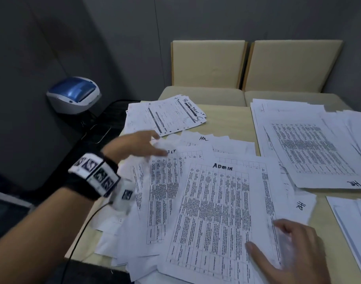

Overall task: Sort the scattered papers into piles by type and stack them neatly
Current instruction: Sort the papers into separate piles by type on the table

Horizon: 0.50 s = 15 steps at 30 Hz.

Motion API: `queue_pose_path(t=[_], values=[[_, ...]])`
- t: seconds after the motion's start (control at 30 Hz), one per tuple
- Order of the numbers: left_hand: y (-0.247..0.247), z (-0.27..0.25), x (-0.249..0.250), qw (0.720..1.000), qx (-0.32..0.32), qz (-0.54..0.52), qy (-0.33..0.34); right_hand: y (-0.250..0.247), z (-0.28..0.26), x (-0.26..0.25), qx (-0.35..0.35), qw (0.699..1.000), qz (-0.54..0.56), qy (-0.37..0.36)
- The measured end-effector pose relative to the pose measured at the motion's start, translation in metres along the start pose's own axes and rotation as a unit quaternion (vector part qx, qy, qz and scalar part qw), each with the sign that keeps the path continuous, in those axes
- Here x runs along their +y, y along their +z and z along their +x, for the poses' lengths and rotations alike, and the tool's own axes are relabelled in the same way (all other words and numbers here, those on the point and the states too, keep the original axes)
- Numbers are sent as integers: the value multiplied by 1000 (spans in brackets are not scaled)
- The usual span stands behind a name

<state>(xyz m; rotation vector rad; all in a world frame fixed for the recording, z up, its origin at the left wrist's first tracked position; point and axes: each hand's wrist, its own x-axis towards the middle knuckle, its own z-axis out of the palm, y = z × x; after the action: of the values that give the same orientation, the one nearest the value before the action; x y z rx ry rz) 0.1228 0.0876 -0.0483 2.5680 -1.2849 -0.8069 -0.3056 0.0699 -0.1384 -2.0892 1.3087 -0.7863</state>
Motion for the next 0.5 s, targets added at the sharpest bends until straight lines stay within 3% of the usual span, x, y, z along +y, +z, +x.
queue_pose_path(t=[0.07, 0.13, 0.23, 0.43, 0.5], values=[[25, -28, 6, 994, -82, 76, 17, 2, 3, 5, -34, 993, -100, 58], [39, -40, 6, 986, -83, 145, 27, -4, 6, 3, -86, 983, -125, 103], [44, -42, 4, 985, -60, 157, 25, -12, 14, 1, -122, 975, -132, 131], [36, -34, -6, 997, -47, 39, 40, -12, 11, -7, -81, 981, 49, 167], [34, -30, -10, 997, -31, 52, 45, -16, 12, 3, -59, 984, 63, 159]])
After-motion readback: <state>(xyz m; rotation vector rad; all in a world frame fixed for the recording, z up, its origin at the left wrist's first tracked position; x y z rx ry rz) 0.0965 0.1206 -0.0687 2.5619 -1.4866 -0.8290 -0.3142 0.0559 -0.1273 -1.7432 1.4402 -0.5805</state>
